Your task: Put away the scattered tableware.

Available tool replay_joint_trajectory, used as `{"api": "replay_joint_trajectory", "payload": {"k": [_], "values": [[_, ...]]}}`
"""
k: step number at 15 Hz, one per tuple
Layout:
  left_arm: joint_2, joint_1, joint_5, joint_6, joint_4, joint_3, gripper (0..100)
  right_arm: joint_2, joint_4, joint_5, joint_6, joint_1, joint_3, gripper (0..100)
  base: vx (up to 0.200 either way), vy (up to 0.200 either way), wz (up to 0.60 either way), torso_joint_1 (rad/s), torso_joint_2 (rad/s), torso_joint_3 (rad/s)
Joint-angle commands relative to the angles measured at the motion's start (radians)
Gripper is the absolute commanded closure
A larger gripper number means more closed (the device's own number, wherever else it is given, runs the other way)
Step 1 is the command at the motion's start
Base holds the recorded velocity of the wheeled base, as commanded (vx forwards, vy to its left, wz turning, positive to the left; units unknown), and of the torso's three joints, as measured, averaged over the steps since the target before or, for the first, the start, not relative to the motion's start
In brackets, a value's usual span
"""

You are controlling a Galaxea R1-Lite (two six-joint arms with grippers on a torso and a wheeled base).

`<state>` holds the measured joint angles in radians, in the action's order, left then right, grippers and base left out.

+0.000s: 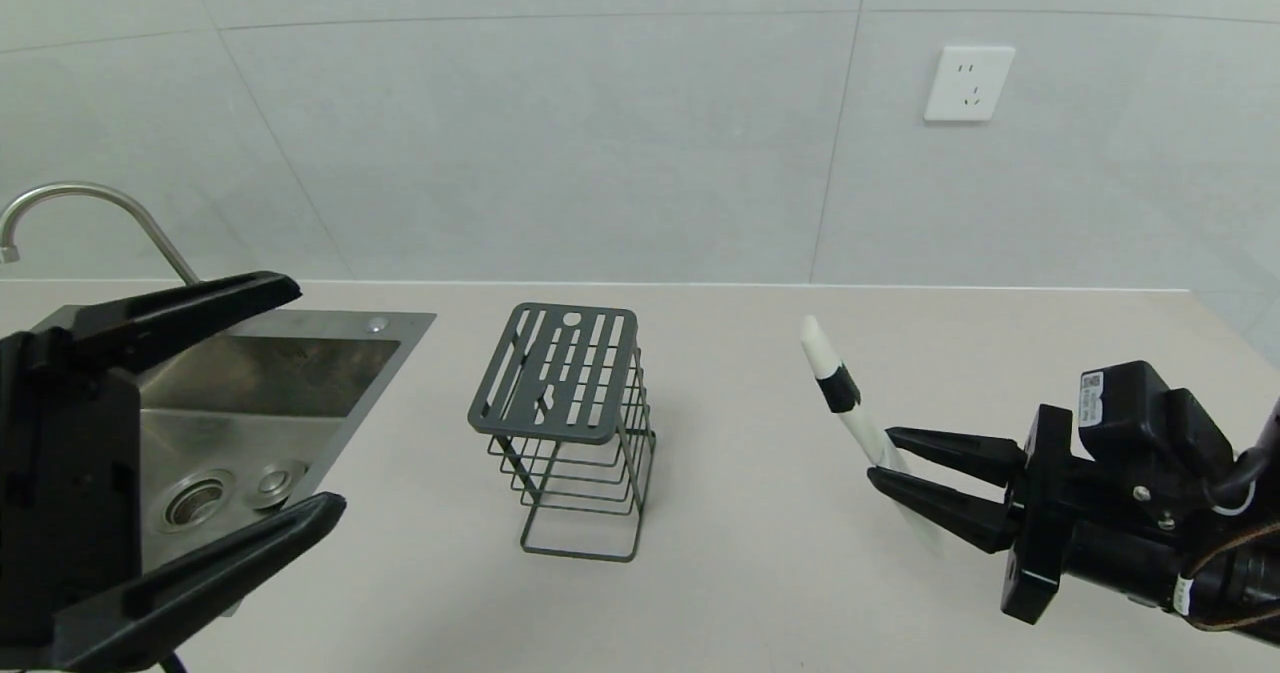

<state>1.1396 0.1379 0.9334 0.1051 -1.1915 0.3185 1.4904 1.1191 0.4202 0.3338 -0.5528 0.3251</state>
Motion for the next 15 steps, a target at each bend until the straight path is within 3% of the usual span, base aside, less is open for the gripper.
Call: {"api": "replay_joint_trajectory", "payload": {"k": [1, 4, 5, 9, 15], "values": [[0.146, 0.005, 0.048, 0.008, -0.103, -0.003, 0, 0.004, 0.013, 0.006, 0.002, -0.009, 0.002, 100, 0.0, 0.0, 0.0, 0.0, 0.0, 0.0], [0.255, 0.077, 0.081, 0.013, -0.24, -0.001, 0, -0.013, 0.027, 0.011, 0.002, -0.076, 0.006, 100, 0.0, 0.0, 0.0, 0.0, 0.0, 0.0], [0.293, 0.137, 0.079, 0.01, -0.273, 0.001, 0, -0.015, 0.033, 0.012, 0.002, -0.101, 0.011, 100, 0.0, 0.0, 0.0, 0.0, 0.0, 0.0], [0.413, 0.233, 0.079, 0.005, -0.339, 0.011, 0, -0.042, 0.047, 0.029, 0.004, -0.118, 0.022, 100, 0.0, 0.0, 0.0, 0.0, 0.0, 0.0], [0.519, 0.364, 0.07, -0.019, -0.346, 0.096, 0, -0.058, 0.062, 0.035, 0.01, -0.162, 0.019, 100, 0.0, 0.0, 0.0, 0.0, 0.0, 0.0]]}}
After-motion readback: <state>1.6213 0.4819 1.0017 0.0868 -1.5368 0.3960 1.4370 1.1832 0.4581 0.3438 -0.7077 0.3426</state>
